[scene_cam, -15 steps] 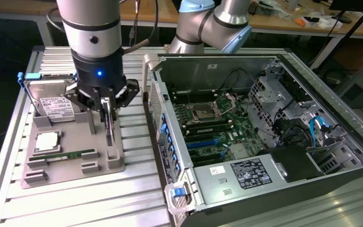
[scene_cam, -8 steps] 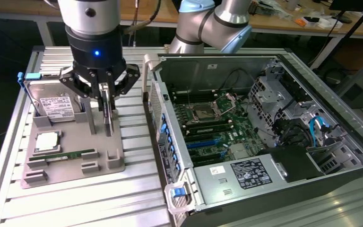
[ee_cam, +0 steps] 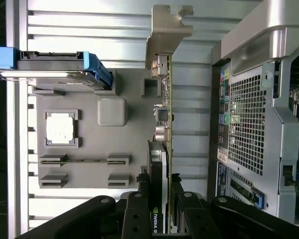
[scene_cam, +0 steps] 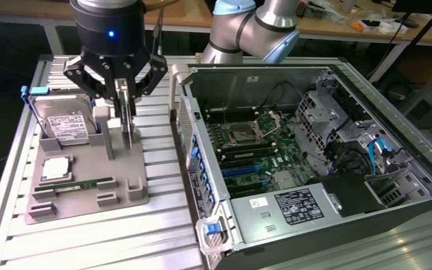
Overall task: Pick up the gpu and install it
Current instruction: 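Pick up the gpu and move the gpu toward the slot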
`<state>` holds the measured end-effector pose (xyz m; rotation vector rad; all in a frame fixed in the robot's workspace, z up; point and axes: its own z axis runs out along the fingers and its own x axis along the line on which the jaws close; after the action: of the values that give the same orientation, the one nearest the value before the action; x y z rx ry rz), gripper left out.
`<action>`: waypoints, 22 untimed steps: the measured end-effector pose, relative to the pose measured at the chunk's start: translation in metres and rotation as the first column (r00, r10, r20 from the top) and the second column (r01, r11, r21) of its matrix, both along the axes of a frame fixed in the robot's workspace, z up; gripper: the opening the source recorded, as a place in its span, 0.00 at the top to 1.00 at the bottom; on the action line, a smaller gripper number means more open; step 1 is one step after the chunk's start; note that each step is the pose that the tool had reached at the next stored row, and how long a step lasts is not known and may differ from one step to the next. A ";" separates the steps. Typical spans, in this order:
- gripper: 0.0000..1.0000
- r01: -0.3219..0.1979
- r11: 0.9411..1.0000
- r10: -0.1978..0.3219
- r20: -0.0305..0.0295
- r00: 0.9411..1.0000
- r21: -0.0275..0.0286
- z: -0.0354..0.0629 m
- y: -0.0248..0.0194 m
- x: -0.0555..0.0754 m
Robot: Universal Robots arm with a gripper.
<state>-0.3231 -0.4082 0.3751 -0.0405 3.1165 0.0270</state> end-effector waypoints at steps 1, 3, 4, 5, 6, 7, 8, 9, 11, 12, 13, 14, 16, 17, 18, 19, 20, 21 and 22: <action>0.73 0.000 1.000 0.000 0.000 1.000 0.000 0.0047 0.0000 0.000; 0.73 0.000 1.000 0.000 0.001 1.000 0.000 0.0139 0.0002 0.000; 0.73 0.000 1.000 0.000 0.001 1.000 0.000 0.0192 0.0003 0.000; 0.73 0.000 1.000 0.000 0.001 1.000 0.000 0.0236 0.0003 0.000; 0.73 0.000 1.000 0.000 0.001 1.000 0.000 0.0282 0.0004 0.000; 0.73 0.000 1.000 0.000 0.001 1.000 0.000 0.0318 0.0004 0.000; 0.73 0.000 1.000 0.000 0.001 1.000 0.000 0.0367 0.0005 0.000; 0.73 0.000 1.000 0.000 0.002 1.000 0.000 0.0406 0.0006 0.000; 0.73 0.000 1.000 0.000 0.002 1.000 0.000 0.0500 0.0007 0.000; 0.73 0.000 1.000 0.000 0.003 1.000 0.000 0.0543 0.0007 0.000; 0.73 0.000 1.000 0.000 0.003 1.000 0.000 0.0577 0.0008 0.000; 0.73 0.000 1.000 0.000 0.003 1.000 0.000 0.0622 0.0008 0.000; 0.73 0.000 1.000 0.000 0.004 1.000 0.000 0.0639 0.0008 0.000; 0.73 0.000 1.000 0.000 0.004 1.000 0.000 0.0639 0.0008 0.000; 0.73 0.000 1.000 0.000 0.004 1.000 0.000 0.0639 0.0008 0.000; 0.73 0.000 1.000 0.000 0.004 1.000 0.000 0.0640 0.0009 0.000; 0.73 0.000 1.000 0.000 0.004 1.000 0.000 0.0640 0.0009 0.001; 0.73 0.000 1.000 0.000 0.004 1.000 0.000 0.0640 0.0009 0.002; 0.73 0.000 1.000 0.000 0.004 1.000 0.000 0.0638 0.0009 0.004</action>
<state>-0.3194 -0.4073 0.4390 -0.0405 3.1128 0.0270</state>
